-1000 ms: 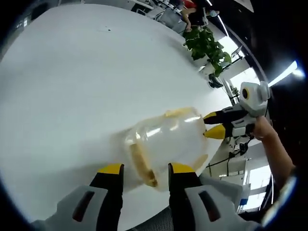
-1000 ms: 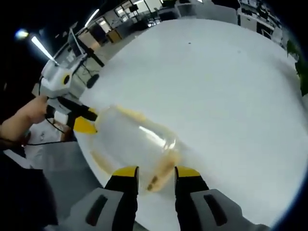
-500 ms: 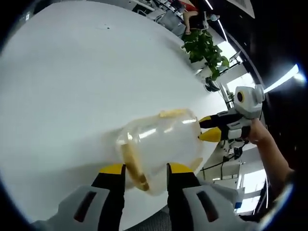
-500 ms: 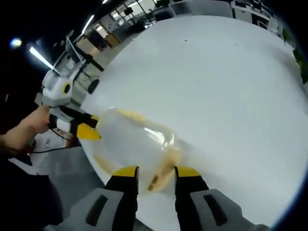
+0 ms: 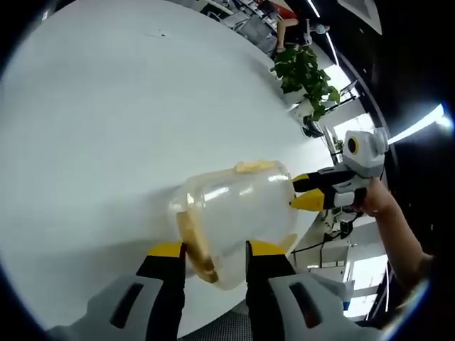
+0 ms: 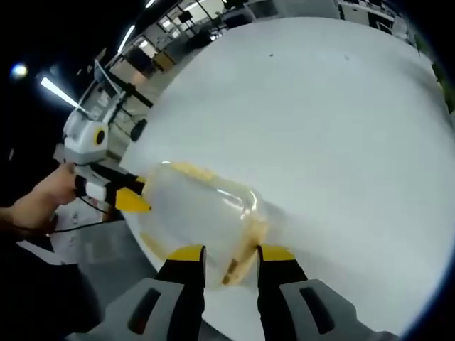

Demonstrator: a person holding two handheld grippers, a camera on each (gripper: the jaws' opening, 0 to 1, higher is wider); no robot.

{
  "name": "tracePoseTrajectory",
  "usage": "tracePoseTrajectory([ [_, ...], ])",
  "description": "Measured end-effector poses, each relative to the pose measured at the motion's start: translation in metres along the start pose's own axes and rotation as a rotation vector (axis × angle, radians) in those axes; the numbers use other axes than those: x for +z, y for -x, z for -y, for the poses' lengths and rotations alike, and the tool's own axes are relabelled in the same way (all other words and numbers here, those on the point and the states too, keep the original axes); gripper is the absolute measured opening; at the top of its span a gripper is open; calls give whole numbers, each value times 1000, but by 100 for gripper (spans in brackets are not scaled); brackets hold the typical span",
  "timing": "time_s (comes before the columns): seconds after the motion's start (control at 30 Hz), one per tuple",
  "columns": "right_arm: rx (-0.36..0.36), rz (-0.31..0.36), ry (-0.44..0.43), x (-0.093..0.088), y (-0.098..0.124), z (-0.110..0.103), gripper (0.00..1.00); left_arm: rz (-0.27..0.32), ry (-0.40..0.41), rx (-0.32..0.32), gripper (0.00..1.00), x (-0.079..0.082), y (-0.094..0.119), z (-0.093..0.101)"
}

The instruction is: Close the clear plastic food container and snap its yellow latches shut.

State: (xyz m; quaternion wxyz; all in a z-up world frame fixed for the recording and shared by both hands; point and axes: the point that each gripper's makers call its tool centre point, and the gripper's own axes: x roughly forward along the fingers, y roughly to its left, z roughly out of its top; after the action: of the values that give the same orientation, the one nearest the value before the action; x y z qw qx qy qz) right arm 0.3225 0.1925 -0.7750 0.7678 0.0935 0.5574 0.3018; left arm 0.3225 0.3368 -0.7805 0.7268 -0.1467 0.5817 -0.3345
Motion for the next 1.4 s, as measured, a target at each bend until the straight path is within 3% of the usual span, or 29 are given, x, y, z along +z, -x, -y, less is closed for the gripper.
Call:
tracePoseTrajectory([
  [0.17, 10, 26, 23, 4, -1, -4, 23, 9, 5, -4, 31, 0, 0, -1],
  [0.33, -13, -1, -1, 1, -1, -2, 23, 16, 15, -13, 30, 0, 0, 0],
  [0.43, -12, -9, -8, 2, -2, -1, 23, 25, 68, -32, 30, 1, -2, -1],
  [0.5, -17, -21, -11, 3, -2, -1, 22, 12, 33, -28, 29, 1, -3, -1],
  [0.73, -27, -38, -25, 4, -3, 0, 22, -3, 35, -18, 27, -4, -6, -2],
  [1.4, -29, 7, -61, 1, 0, -2, 23, -1, 32, -16, 30, 0, -6, 1],
])
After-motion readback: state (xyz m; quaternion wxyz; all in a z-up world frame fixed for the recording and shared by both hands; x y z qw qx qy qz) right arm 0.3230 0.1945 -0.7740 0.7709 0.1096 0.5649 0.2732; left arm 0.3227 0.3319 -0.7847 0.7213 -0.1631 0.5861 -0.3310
